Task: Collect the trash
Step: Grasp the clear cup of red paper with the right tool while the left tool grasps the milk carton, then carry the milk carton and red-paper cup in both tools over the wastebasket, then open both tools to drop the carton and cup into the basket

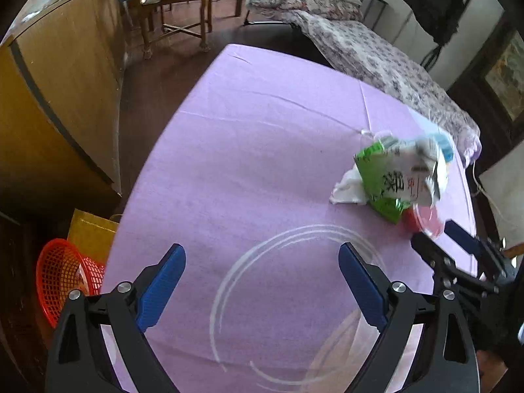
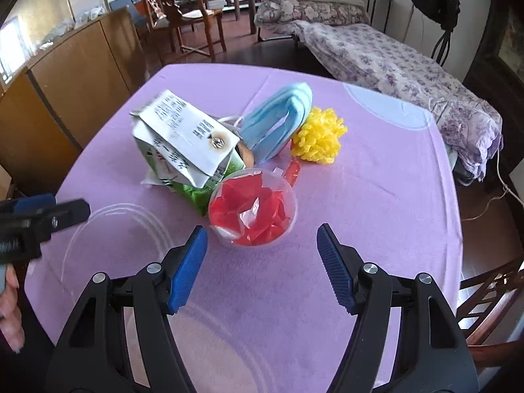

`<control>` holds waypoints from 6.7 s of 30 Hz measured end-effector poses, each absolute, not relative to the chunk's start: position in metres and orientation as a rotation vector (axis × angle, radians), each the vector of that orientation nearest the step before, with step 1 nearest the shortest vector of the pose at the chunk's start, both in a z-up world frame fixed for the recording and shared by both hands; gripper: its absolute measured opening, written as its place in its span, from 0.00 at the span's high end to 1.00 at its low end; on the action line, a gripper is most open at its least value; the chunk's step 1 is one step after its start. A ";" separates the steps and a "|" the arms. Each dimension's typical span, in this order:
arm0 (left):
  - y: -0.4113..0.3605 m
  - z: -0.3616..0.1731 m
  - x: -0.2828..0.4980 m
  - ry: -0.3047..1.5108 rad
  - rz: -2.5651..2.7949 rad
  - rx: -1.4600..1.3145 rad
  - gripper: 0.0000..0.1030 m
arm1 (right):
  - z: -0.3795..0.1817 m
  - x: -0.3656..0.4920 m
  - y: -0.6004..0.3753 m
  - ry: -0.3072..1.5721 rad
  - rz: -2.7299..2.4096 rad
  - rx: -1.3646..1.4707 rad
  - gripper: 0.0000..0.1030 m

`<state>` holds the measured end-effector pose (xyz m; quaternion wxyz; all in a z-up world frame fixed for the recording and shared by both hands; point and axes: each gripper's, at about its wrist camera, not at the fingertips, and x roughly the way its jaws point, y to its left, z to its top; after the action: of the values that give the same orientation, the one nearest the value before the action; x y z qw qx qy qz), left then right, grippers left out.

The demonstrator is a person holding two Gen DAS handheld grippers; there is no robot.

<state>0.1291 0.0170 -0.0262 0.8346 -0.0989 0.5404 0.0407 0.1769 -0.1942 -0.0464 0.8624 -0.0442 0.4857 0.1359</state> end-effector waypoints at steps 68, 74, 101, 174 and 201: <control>-0.056 -0.031 0.170 1.168 -0.205 0.023 0.06 | -0.037 0.173 -0.250 1.044 0.255 0.076 0.46; -0.059 -0.042 0.175 1.178 -0.242 0.009 0.18 | -0.041 0.172 -0.246 1.052 0.250 0.044 0.46; -0.019 -0.020 0.125 1.144 -0.221 -0.096 0.72 | -0.031 0.154 -0.213 1.048 0.293 -0.060 0.46; 0.412 -0.068 -0.086 1.086 0.455 -0.655 0.72 | -0.048 0.010 0.254 1.139 1.013 -0.738 0.46; 0.423 -0.087 -0.090 1.123 0.527 -0.680 0.63 | -0.086 0.001 0.276 1.200 1.037 -0.799 0.45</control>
<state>-0.0900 0.4229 -0.0874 0.7601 -0.3122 0.5160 0.2419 0.0012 0.2764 -0.0858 0.6311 -0.3491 0.5241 0.4529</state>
